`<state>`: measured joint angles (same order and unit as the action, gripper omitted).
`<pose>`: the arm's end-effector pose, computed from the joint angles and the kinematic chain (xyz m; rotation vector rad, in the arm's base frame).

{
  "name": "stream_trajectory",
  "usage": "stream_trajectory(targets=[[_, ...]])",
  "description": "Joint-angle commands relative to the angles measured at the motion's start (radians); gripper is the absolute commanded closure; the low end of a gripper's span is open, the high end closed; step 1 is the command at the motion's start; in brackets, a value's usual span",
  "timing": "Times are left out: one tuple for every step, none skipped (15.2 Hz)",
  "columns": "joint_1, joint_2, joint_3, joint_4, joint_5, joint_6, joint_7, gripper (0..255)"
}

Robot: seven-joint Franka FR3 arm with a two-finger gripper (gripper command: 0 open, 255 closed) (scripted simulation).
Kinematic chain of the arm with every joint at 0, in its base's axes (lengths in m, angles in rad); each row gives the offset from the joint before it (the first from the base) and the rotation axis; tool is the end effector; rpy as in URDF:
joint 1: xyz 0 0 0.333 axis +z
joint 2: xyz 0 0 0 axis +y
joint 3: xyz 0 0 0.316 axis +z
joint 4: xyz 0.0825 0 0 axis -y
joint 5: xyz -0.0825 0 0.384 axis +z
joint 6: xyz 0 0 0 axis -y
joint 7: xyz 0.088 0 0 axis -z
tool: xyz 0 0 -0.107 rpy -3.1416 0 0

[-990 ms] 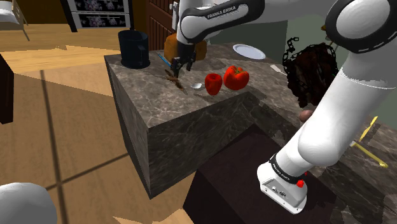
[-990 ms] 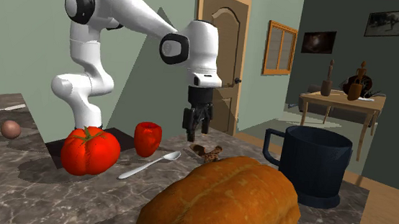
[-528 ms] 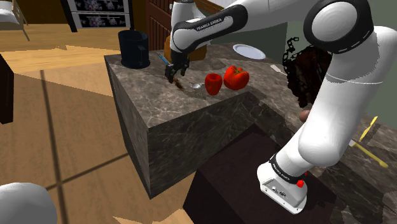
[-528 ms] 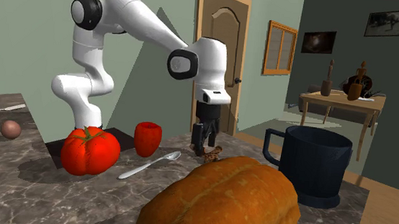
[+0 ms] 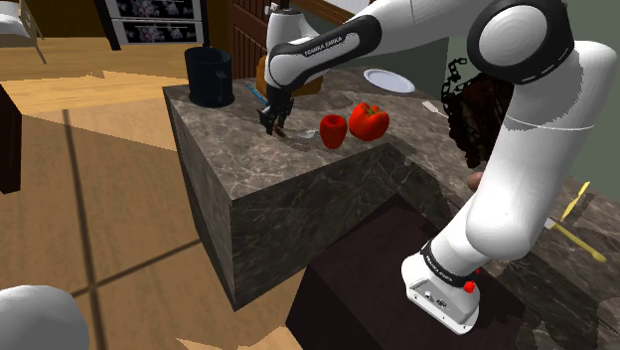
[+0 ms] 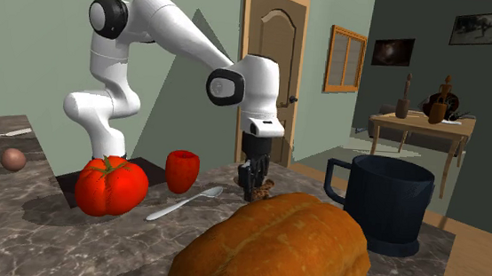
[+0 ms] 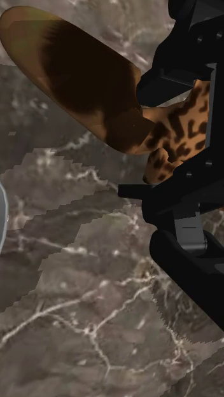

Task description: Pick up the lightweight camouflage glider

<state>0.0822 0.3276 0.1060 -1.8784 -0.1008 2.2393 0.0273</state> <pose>0.6196 0.1111 0.3413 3.0808 0.3337 0.0630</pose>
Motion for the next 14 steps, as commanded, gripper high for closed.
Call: stream_trajectory(targets=[[0.0,0.001,0.0,0.0,0.0,0.001,0.0,255],[0.0,0.002,0.0,0.0,0.0,0.001,0.0,255],[0.0,0.001,0.0,-0.001,0.0,0.0,0.0,255],[0.0,0.001,0.0,-0.001,0.0,0.001,0.0,255],[0.0,0.001,0.0,-0.001,0.0,0.0,0.0,255],[0.0,0.0,0.0,-0.003,0.0,0.002,0.001,255],[0.0,-0.007,0.001,0.002,0.002,-0.009,0.0,255],[0.0,-0.013,0.001,0.006,0.003,-0.021,-0.002,255],[0.0,-0.02,0.002,0.011,0.004,-0.032,-0.003,255],[-0.001,-0.026,0.002,0.017,0.006,-0.044,-0.004,255],[-0.001,-0.032,0.003,0.023,0.007,-0.055,-0.006,255],[-0.001,-0.038,0.003,0.029,0.008,-0.067,-0.007,255],[-0.001,-0.043,0.004,0.035,0.01,-0.079,-0.008,255],[-0.001,-0.049,0.004,0.041,0.011,-0.09,-0.009,255]])
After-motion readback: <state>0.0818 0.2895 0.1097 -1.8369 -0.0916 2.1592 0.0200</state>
